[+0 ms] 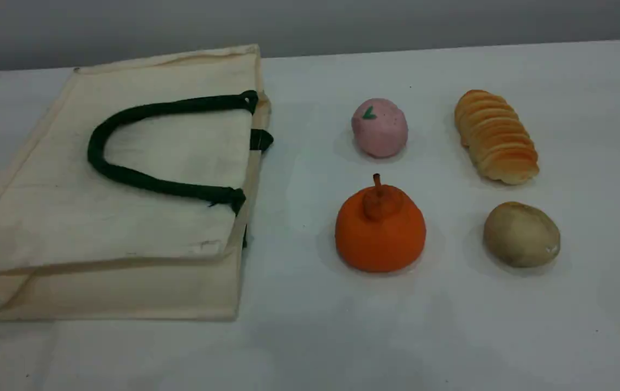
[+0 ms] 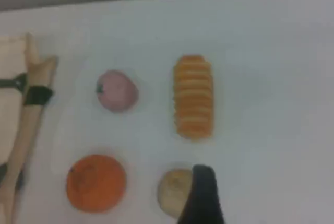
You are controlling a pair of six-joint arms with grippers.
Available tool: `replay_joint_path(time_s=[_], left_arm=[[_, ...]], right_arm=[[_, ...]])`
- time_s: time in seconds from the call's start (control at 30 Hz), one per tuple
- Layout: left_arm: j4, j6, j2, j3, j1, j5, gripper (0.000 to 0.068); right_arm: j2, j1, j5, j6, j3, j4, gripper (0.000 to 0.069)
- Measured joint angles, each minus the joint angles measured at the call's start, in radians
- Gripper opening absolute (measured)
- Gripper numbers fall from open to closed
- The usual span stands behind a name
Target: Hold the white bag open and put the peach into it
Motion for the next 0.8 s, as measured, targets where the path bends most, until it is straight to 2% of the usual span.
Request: replay_joint_path(time_s=[0.2, 0.33, 0.57, 0.8], left_arm=[[-0.004, 0.0, 0.186, -0.076, 0.0, -0.012, 0.0542], [-0.004, 0.001, 0.303, -0.087, 0.0, -0.051, 0.0542], [-0.051, 0.004, 0.489, -0.087, 0.0, -0.133, 0.0542], [-0.049, 0.006, 0.639, -0.128, -0.001, -0.166, 0.0542]], right_arm=[[0.165, 0.0, -0.058, -0.006, 0.001, -0.001, 0.0528], [0.238, 0.0, -0.138, -0.006, 0.001, 0.01, 0.0528], [0.262, 0.0, -0.247, -0.051, 0.001, 0.073, 0.0528], [0.262, 0.0, -0.247, -0.063, 0.001, 0.08, 0.0528]])
